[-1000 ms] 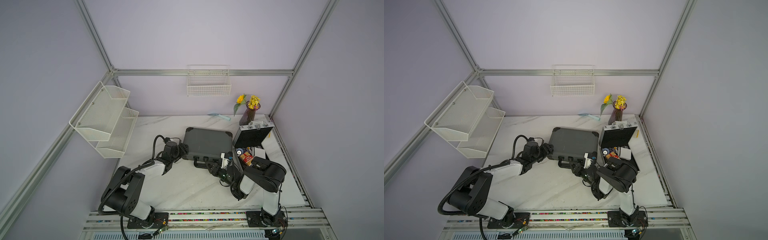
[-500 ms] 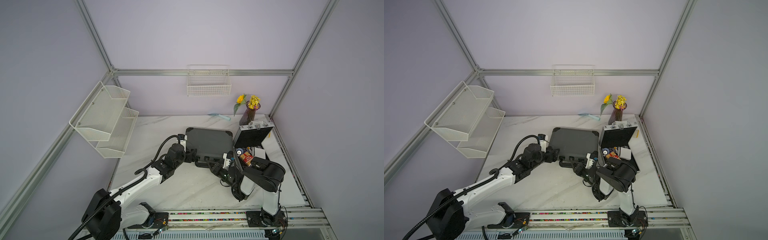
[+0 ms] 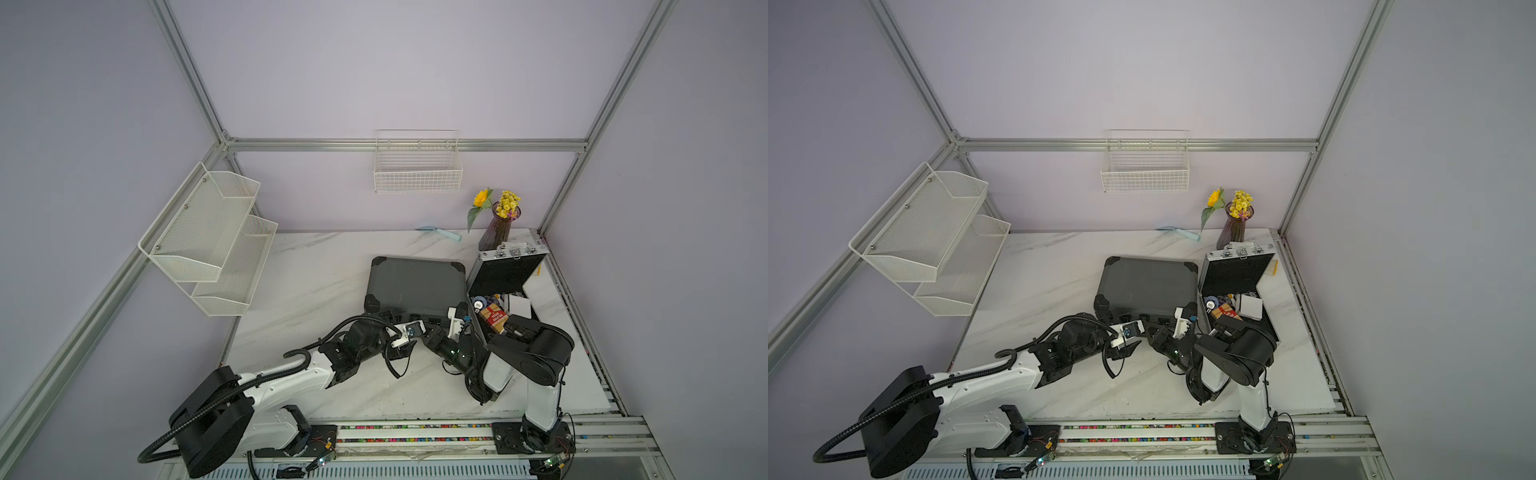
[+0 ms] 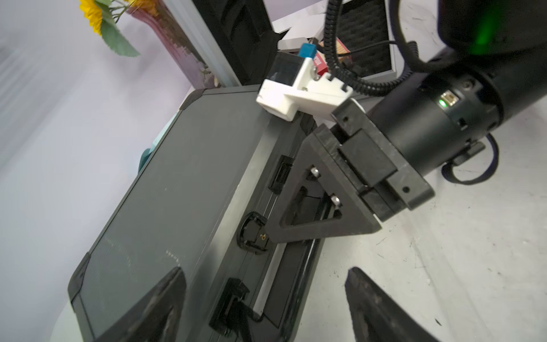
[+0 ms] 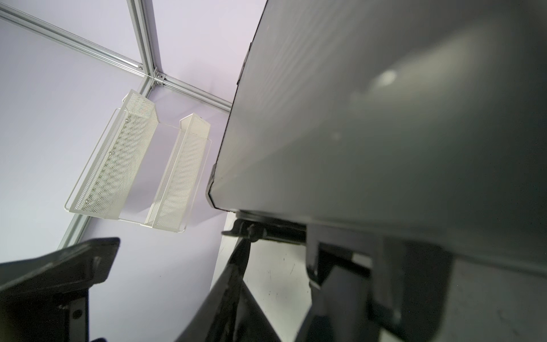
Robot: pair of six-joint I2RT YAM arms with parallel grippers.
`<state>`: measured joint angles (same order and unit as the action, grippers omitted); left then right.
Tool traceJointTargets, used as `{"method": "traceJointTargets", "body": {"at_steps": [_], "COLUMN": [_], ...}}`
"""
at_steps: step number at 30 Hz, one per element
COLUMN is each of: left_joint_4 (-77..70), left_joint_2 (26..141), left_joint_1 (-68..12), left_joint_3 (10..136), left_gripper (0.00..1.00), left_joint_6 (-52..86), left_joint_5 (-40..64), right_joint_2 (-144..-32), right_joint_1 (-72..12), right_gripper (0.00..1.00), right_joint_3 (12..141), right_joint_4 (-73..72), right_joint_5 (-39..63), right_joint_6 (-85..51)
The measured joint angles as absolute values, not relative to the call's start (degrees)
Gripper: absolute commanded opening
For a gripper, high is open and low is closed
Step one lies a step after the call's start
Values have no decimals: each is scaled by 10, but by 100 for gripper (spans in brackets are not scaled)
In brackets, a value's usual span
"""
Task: Open the poker set cases
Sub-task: Open the fastener on the poker set case.
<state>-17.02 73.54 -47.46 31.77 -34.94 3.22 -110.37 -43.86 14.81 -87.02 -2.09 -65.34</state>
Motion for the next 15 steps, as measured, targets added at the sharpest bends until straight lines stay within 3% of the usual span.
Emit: {"method": "traceJointTargets", "body": {"at_steps": [15], "left_joint_4": [-262], "left_joint_2": [889], "left_joint_1": [-477], "left_joint_3": [318], "left_gripper": [81], "left_joint_6": [-430], "left_joint_5": [14], "right_joint_2": [-1089], "right_joint_1": [-437], "right_gripper": [0], "right_joint_3": [130], "right_joint_4": [-870], "right_joint_5": [-16], "right_joint_6": [-657]}}
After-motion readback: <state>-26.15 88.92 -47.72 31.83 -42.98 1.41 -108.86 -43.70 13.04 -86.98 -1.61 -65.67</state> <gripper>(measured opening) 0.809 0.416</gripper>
